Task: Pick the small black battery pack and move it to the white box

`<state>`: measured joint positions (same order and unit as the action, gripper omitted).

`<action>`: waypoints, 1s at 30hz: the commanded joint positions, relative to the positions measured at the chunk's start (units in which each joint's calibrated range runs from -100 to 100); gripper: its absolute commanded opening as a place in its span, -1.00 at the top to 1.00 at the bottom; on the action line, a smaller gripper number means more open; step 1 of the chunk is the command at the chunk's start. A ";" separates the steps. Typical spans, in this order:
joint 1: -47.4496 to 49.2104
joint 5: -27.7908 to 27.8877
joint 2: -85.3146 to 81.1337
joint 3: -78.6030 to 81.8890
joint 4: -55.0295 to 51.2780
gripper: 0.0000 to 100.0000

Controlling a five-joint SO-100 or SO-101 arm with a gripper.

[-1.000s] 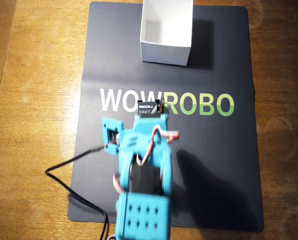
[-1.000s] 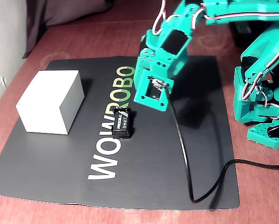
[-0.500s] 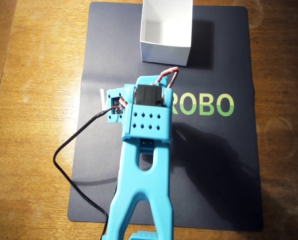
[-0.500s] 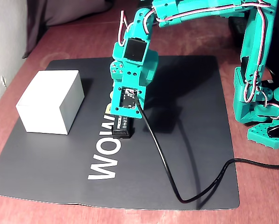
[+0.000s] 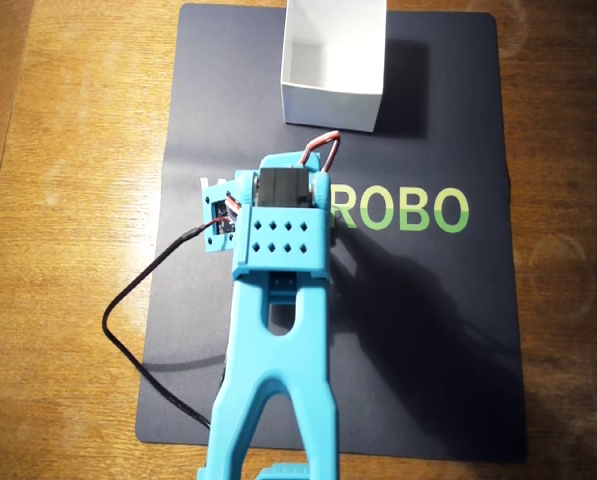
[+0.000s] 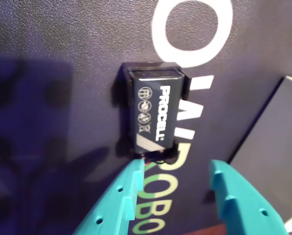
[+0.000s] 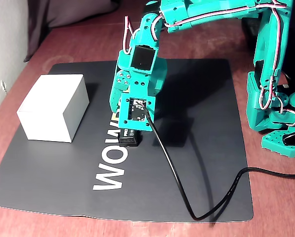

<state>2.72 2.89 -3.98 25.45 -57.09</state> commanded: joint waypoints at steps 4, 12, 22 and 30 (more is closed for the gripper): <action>-0.20 0.13 -0.01 -1.55 -0.32 0.55; -0.31 0.13 0.08 -1.28 -0.84 0.40; -0.43 -0.15 2.89 -1.46 -3.82 0.35; -0.43 -0.26 5.96 -2.64 -3.30 0.35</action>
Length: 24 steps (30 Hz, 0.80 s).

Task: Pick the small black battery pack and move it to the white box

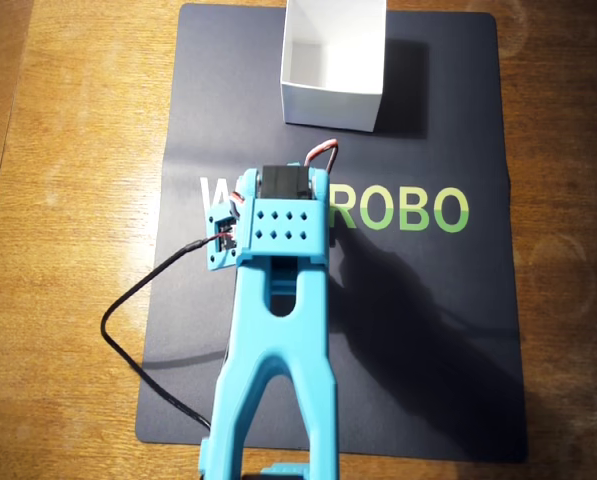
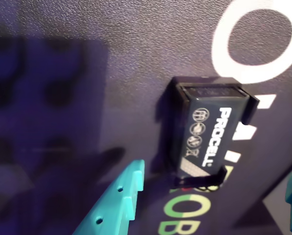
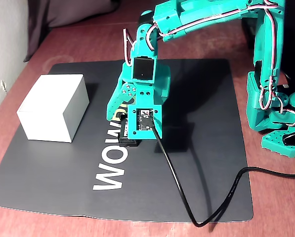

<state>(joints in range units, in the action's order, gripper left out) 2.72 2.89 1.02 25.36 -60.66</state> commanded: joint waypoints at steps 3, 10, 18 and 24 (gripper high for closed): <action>-0.43 -0.26 2.36 -2.73 0.36 0.35; -0.43 -0.31 7.53 -9.99 -0.25 0.35; -0.20 -0.26 10.16 -11.08 -0.60 0.35; 0.27 -0.31 11.48 -11.17 -3.32 0.35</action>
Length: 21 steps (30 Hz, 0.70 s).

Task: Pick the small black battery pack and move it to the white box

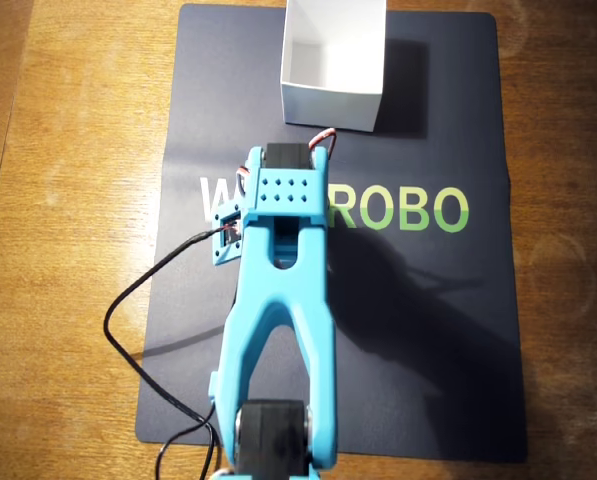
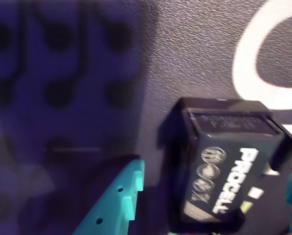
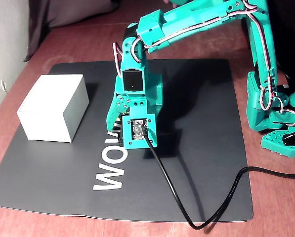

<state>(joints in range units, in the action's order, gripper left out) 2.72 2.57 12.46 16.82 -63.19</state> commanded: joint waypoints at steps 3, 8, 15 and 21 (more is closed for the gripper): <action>0.39 0.01 0.91 -2.71 -0.79 0.35; 0.51 0.28 1.18 -2.80 -0.26 0.35; 0.51 0.39 1.35 -5.71 -0.17 0.36; 0.62 0.39 2.49 -5.71 -0.17 0.36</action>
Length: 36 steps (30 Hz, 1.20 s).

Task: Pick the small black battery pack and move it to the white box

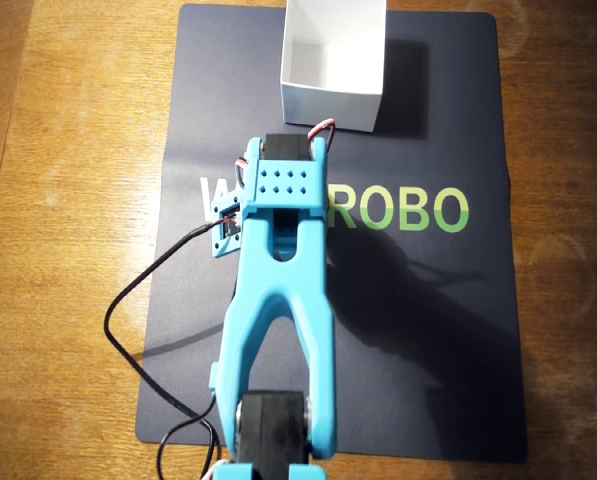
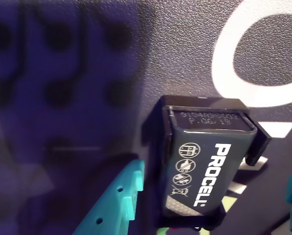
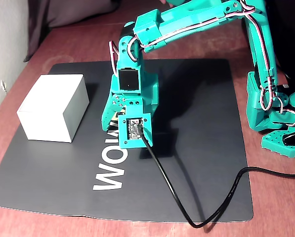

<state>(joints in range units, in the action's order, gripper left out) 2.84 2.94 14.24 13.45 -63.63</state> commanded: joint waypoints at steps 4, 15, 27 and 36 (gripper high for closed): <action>0.50 -0.09 1.41 -2.34 0.26 0.36; 0.62 0.07 1.59 -2.34 0.26 0.36; 0.50 3.22 1.59 -2.43 0.18 0.64; 0.50 3.44 1.76 -2.34 -0.35 0.66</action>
<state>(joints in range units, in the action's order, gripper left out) 2.84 5.94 16.19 13.09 -63.28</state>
